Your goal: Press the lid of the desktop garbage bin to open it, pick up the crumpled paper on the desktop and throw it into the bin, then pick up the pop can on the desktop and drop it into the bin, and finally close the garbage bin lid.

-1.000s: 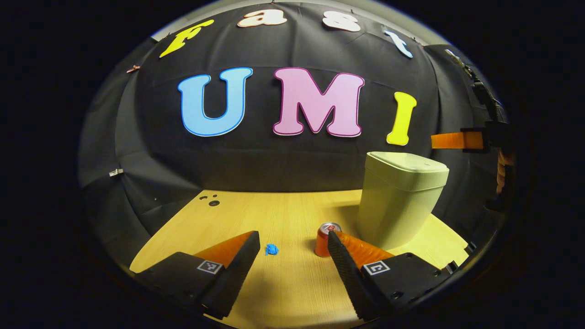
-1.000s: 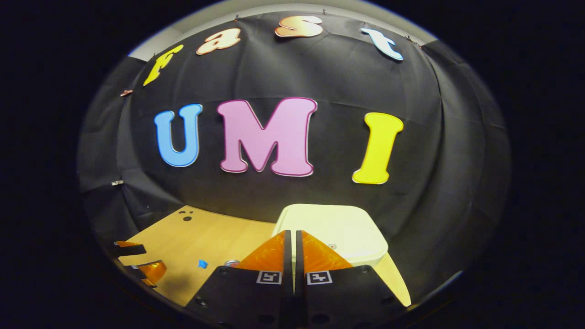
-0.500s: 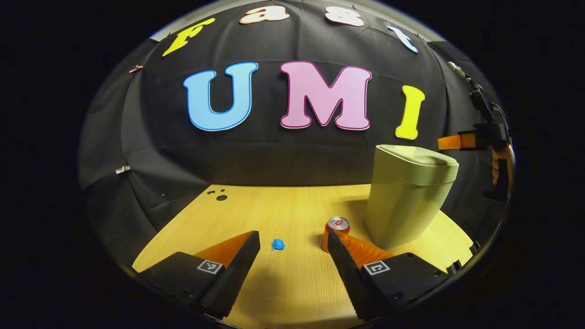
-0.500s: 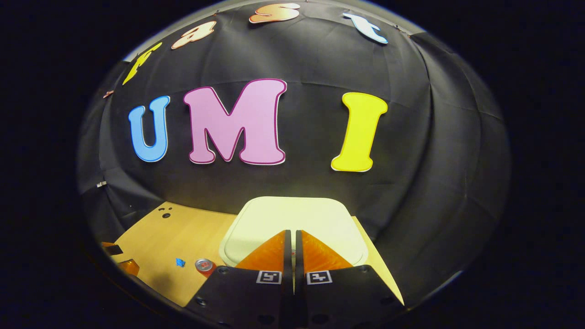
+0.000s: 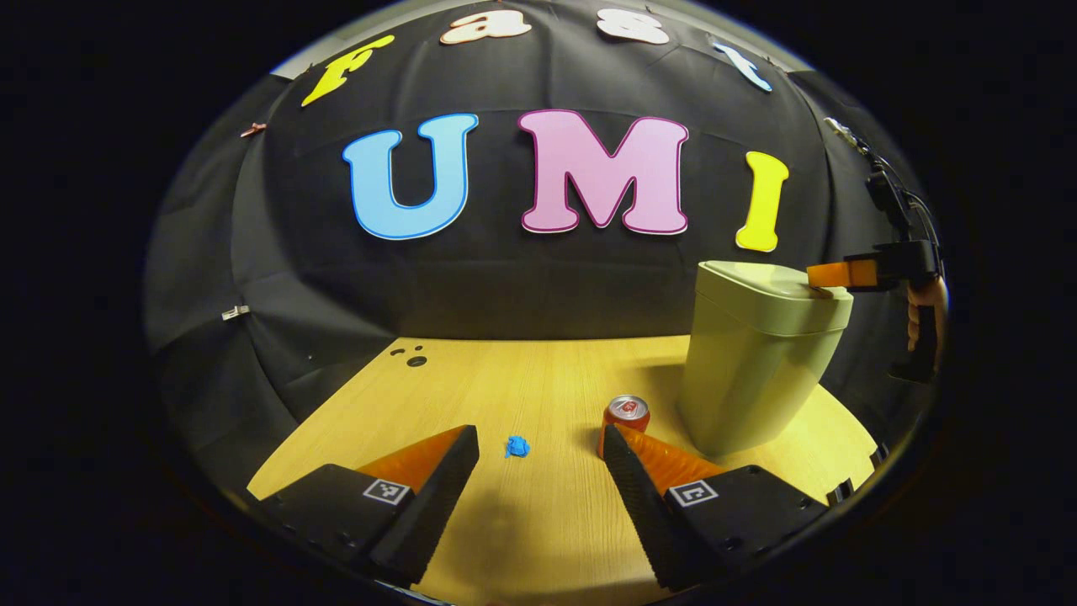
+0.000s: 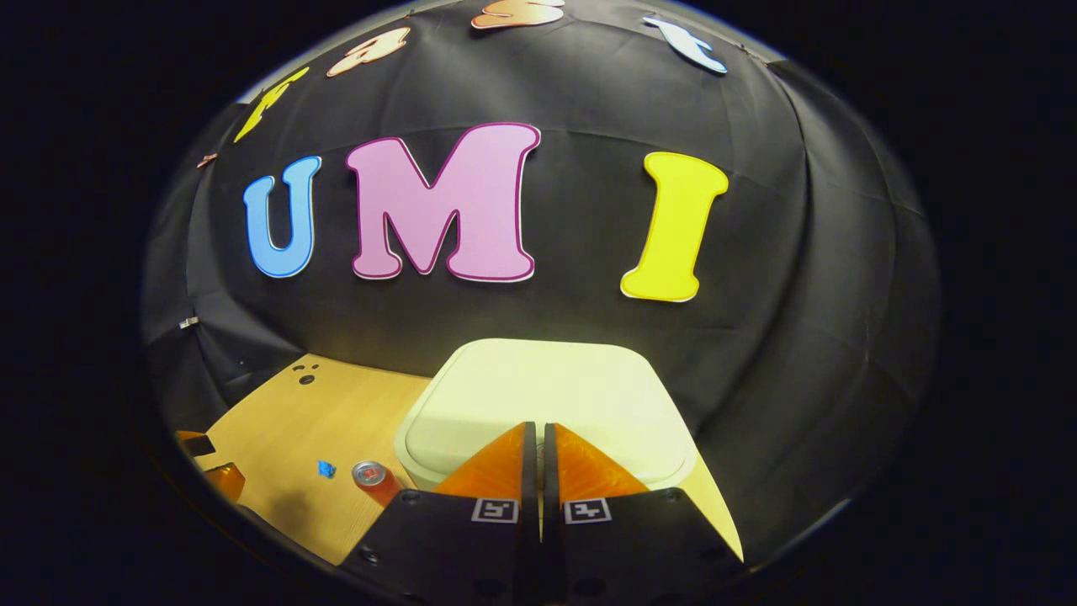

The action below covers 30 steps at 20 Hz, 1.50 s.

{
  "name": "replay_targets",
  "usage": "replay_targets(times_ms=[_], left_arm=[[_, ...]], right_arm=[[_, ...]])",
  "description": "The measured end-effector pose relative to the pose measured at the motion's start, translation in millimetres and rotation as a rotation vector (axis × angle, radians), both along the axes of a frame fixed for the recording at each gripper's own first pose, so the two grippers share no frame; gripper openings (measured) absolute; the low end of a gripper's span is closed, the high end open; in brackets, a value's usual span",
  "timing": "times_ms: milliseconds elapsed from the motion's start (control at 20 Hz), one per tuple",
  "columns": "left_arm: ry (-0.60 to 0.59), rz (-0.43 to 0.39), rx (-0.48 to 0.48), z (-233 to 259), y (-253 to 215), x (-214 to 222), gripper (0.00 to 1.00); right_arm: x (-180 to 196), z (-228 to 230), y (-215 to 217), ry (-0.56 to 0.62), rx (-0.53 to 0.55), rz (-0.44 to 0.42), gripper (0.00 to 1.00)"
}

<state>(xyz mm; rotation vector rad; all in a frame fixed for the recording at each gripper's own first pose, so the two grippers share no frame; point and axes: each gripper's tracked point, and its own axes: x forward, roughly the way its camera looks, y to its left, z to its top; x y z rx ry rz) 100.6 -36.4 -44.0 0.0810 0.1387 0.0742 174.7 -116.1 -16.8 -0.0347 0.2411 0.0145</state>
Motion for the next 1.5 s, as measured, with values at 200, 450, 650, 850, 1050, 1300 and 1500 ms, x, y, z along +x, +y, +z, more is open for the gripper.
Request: replay_targets(times_ms=[200, 450, 650, 850, 1050, 1300, 1500], left_arm=[[0.010, 0.002, 0.006, -5.1, -3.5, 0.1, 0.96], [0.025, 0.007, 0.000, -13.9, -4.4, 0.6, 0.95], [0.037, 0.011, -0.008, -18.7, -2.7, 3.3, 0.95], [0.017, 0.022, -0.007, -11.1, 3.0, 5.3, 0.95], [0.012, 0.010, -0.015, -10.3, 2.5, 4.9, 0.95], [-0.006, -0.020, -0.012, -5.7, -2.0, -1.7, 0.95], [-0.021, -0.031, -0.011, -4.0, -1.9, -9.8, 0.95]], right_arm=[[-0.4, -2.4, -0.6, -0.008, 0.021, -0.020, 0.05], [3.2, -5.6, -1.0, 0.002, 0.057, -0.013, 0.05], [5.2, -3.5, 0.3, -0.018, 0.032, -0.015, 0.06], [-1.0, 3.6, 1.0, -0.036, -0.001, -0.017, 0.05], [-19.9, 10.8, 0.0, -0.040, 0.042, -0.042, 0.05], [-44.6, 23.8, 7.0, -0.062, 0.038, -0.033, 0.05], [-60.8, 30.0, 13.3, -0.082, 0.047, -0.035, 0.05]])
